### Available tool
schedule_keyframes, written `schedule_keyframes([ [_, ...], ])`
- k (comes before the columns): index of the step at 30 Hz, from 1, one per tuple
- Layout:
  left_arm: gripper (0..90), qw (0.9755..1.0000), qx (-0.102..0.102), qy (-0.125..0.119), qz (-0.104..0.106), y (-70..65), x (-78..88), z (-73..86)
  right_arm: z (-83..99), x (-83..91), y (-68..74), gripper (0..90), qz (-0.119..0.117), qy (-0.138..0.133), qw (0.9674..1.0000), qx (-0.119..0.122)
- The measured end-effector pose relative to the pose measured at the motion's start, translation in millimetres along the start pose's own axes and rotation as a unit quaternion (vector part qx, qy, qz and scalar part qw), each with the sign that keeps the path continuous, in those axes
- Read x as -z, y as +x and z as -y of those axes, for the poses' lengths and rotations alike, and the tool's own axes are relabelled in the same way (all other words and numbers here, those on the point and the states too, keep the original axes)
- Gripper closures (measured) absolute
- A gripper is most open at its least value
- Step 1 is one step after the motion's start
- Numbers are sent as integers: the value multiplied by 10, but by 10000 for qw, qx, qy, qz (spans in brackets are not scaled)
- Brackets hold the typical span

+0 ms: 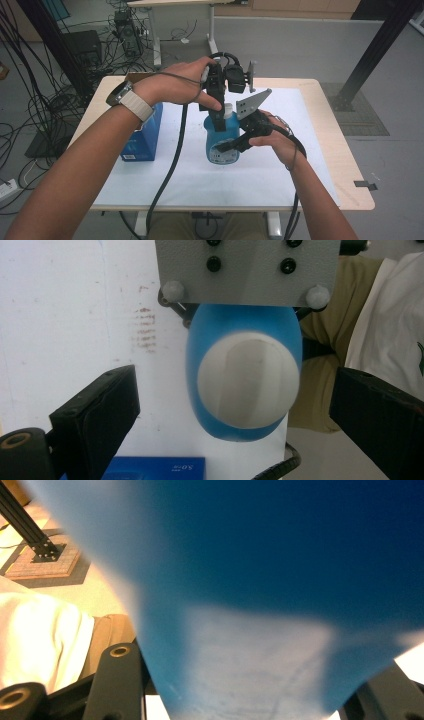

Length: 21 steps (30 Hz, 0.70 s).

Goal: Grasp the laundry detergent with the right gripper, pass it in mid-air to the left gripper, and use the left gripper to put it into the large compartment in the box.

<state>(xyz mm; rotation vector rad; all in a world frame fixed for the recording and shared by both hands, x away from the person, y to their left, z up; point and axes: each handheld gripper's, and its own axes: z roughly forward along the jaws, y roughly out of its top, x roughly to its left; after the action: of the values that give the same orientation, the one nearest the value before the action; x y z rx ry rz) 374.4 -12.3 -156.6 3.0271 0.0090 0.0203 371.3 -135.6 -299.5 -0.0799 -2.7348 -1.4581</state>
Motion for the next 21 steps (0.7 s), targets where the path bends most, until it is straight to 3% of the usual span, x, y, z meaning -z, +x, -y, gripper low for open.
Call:
schedule_keyframes([
  [21,72,10000,-11,-48,-5,7,-41,14,2,-32,-3,440,-24,24,10000,11],
])
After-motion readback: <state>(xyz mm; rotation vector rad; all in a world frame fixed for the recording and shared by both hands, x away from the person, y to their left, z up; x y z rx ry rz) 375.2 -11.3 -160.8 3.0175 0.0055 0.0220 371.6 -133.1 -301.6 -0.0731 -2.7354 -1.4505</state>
